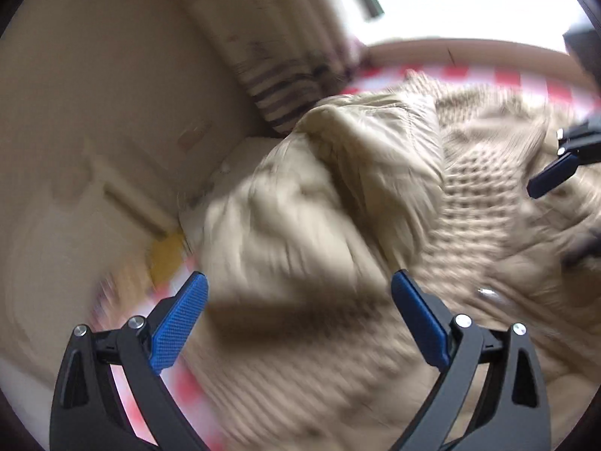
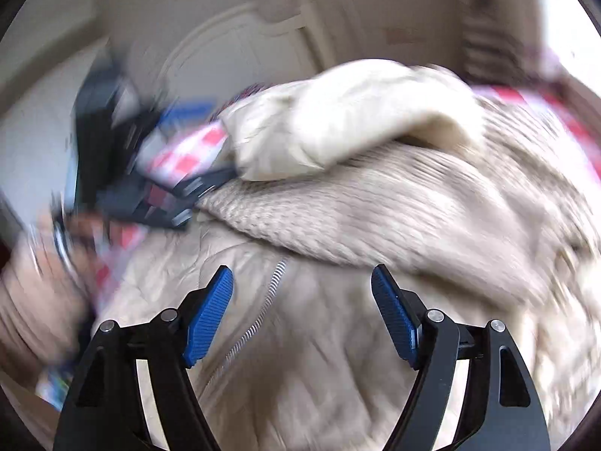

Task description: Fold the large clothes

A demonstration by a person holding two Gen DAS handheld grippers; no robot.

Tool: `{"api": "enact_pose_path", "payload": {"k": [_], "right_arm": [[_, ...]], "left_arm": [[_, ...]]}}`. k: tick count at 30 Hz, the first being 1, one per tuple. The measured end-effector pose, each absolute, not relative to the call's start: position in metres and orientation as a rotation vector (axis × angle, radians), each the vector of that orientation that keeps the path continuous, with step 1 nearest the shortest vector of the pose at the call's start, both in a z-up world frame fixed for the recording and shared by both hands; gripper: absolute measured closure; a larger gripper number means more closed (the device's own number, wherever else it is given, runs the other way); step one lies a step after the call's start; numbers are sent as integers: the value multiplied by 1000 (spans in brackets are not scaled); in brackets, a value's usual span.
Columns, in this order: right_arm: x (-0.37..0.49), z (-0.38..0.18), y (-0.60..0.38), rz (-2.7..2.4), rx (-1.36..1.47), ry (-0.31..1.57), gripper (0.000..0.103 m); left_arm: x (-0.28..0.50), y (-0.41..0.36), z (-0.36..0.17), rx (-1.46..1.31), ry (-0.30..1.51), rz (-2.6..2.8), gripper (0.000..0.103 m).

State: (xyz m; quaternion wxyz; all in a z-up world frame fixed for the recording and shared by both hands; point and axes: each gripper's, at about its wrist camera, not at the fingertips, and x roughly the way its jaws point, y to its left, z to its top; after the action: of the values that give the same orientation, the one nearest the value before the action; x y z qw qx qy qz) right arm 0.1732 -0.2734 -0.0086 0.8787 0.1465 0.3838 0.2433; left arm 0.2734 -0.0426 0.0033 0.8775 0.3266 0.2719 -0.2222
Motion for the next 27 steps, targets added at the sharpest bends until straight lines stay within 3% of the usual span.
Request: {"api": "enact_pose_path", "payload": {"k": [3,6,8,17,27], "right_arm": [[185,-11,-327,440,578,819,28],[204,-6,-355,413,803,774,18],[225,4,-360,373,842,754,16],[297,-18,-347,313,1148,867,16],[335,-22,-323,276,1077,859,16]], "left_arm": [[271,15,6,223,702,-483,2],[285,83,-7,-365,853,-480,2],[288,104,-10,-534,885,-480,2],[319,105,15,-632,940,-413,2],[389,60,19,-673,1043,-252,3]]}}
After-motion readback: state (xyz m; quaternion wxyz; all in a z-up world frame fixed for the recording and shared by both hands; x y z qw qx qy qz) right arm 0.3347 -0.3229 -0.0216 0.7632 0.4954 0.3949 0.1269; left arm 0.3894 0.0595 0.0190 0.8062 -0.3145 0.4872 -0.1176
